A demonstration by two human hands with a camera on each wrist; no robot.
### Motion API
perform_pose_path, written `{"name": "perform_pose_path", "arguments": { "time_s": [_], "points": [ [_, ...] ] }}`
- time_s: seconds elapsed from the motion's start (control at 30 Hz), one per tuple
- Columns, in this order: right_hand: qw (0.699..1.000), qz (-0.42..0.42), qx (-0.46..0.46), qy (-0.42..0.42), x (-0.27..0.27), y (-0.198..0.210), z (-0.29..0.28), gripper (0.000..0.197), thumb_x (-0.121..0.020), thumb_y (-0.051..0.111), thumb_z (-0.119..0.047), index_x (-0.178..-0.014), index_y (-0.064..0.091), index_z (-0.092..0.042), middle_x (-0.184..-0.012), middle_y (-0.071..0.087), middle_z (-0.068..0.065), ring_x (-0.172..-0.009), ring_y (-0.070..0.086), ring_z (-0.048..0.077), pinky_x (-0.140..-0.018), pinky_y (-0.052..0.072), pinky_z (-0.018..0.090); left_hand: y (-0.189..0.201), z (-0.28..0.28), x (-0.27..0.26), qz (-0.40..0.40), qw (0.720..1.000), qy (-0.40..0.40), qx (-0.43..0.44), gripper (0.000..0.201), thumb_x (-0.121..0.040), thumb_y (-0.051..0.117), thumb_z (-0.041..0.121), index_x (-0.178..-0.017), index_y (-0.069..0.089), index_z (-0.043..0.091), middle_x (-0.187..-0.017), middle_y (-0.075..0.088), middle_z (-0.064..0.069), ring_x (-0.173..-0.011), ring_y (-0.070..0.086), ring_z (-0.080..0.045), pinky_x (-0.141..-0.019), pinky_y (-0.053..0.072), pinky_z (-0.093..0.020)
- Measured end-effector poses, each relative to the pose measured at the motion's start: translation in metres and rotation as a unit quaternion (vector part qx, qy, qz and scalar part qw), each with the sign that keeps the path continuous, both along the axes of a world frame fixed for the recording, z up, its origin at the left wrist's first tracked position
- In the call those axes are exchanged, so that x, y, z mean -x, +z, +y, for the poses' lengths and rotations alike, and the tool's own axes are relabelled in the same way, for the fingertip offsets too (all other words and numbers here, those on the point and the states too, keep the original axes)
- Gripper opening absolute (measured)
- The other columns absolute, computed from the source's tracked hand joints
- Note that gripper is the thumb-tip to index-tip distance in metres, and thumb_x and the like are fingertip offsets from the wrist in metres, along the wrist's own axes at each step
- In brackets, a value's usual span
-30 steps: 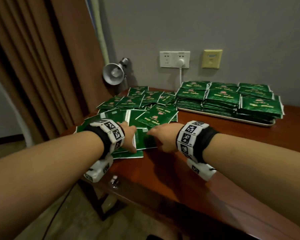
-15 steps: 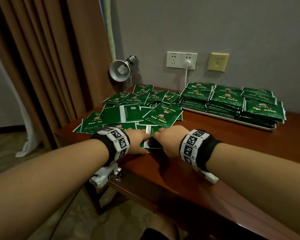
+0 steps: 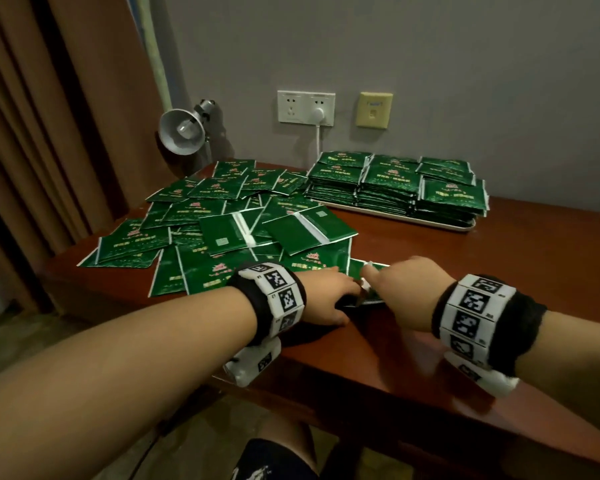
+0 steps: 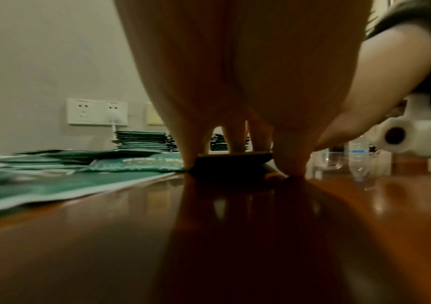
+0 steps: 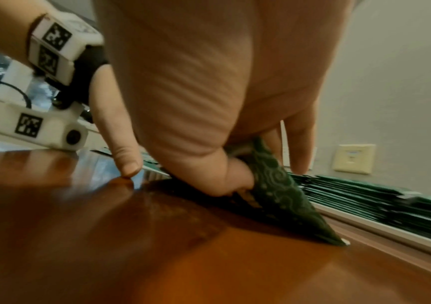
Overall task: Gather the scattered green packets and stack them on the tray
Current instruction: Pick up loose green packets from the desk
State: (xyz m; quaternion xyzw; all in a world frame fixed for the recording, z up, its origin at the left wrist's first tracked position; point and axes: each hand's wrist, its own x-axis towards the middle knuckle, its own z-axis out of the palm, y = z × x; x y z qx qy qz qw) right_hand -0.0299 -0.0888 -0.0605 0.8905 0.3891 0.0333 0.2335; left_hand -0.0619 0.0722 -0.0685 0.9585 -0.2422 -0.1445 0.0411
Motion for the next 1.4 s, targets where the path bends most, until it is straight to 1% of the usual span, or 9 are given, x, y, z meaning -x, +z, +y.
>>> {"name": "perform_pose_path", "arguments": {
  "time_s": [0.17,0.33,0.47,0.63,0.77,0.87,1.07,1.27,1.4],
  "points": [
    [0.992,0.076,-0.059,-0.080,0.007,0.008,-0.060,0.041,-0.080,0.055,-0.019,-0.119,0.046,-0.031,-0.092,0.063,-0.005,-0.080,0.061,0.023,-0.060,0.043,0.030,0.000,-0.030,-0.003,0.031,0.999,-0.019,0.037,0.049,-0.087,0.065,0.018,-0.135,0.052,0.020,-0.141,0.052,-0.005,-0.131,0.044,-0.028,-0.106,0.039,-0.040],
    [0.982,0.083,-0.149,-0.078,0.014,0.014,-0.099,0.023,-0.085,0.050,-0.022,-0.101,0.061,-0.034,-0.094,0.067,-0.009,-0.090,0.062,0.020,-0.071,0.048,0.030,0.001,-0.038,-0.003,0.012,0.997,-0.012,0.081,0.052,-0.083,0.061,0.005,-0.132,0.056,0.022,-0.145,0.047,0.000,-0.133,0.043,-0.018,-0.108,0.038,-0.032],
    [0.970,0.071,-0.231,-0.034,0.014,0.017,-0.103,0.013,-0.091,0.048,-0.018,-0.100,0.054,-0.025,-0.092,0.057,-0.007,-0.083,0.055,0.020,-0.066,0.033,0.028,0.000,-0.036,-0.005,-0.028,0.995,0.029,0.096,0.061,-0.082,0.061,0.004,-0.139,0.047,0.024,-0.148,0.041,0.001,-0.135,0.041,-0.016,-0.109,0.038,-0.031],
    [0.951,0.076,-0.301,-0.022,0.014,0.026,-0.100,0.009,-0.098,0.038,-0.018,-0.091,0.037,-0.022,-0.086,0.044,-0.005,-0.071,0.047,0.026,-0.066,0.038,0.035,0.003,-0.023,-0.002,-0.067,0.993,0.093,0.032,0.065,-0.088,0.047,-0.007,-0.145,0.042,0.024,-0.138,0.054,-0.005,-0.124,0.053,-0.022,-0.096,0.047,-0.030],
    [0.955,0.088,-0.282,-0.024,0.017,0.035,-0.094,0.012,-0.101,0.035,-0.019,-0.106,0.046,-0.019,-0.086,0.048,-0.004,-0.074,0.050,0.026,-0.067,0.041,0.036,0.004,-0.016,0.002,-0.087,0.989,0.113,-0.030,0.072,-0.086,0.044,-0.007,-0.147,0.037,0.030,-0.140,0.053,-0.007,-0.116,0.058,-0.025,-0.084,0.053,-0.030],
    [0.953,0.129,-0.267,-0.063,0.016,0.034,-0.091,0.021,-0.102,0.034,-0.022,-0.118,0.048,-0.021,-0.094,0.059,0.001,-0.083,0.056,0.026,-0.074,0.048,0.038,0.000,-0.016,0.005,-0.083,0.993,0.066,-0.052,0.069,-0.082,0.050,-0.001,-0.145,0.040,0.026,-0.143,0.047,0.001,-0.128,0.048,-0.020,-0.097,0.049,-0.035],
    [0.971,0.117,-0.131,-0.162,0.018,0.009,-0.084,0.020,-0.097,0.041,-0.033,-0.111,0.050,-0.021,-0.099,0.061,0.000,-0.085,0.059,0.023,-0.074,0.053,0.036,-0.008,-0.016,-0.007,-0.069,0.991,0.099,-0.057,0.052,-0.094,0.051,0.023,-0.144,0.040,0.022,-0.141,0.044,-0.006,-0.128,0.045,-0.024,-0.107,0.042,-0.041],
    [0.968,0.126,-0.092,-0.195,0.018,-0.001,-0.076,0.063,-0.085,0.050,-0.068,-0.125,0.043,-0.020,-0.118,0.053,0.002,-0.098,0.057,0.022,-0.080,0.053,0.037,-0.005,-0.019,-0.008,-0.047,0.991,0.077,-0.095,0.053,-0.095,0.050,0.034,-0.146,0.036,0.028,-0.126,0.047,-0.006,-0.122,0.042,-0.026,-0.100,0.043,-0.040],
    [0.962,0.149,-0.089,-0.209,0.019,0.000,-0.061,0.069,-0.085,0.054,-0.066,-0.130,0.043,-0.015,-0.111,0.053,0.001,-0.096,0.056,0.022,-0.079,0.052,0.035,-0.007,-0.020,-0.014,-0.056,0.990,0.101,-0.075,0.043,-0.097,0.047,0.029,-0.140,0.046,0.026,-0.123,0.047,-0.006,-0.119,0.043,-0.026,-0.100,0.043,-0.042]
  ]
}}
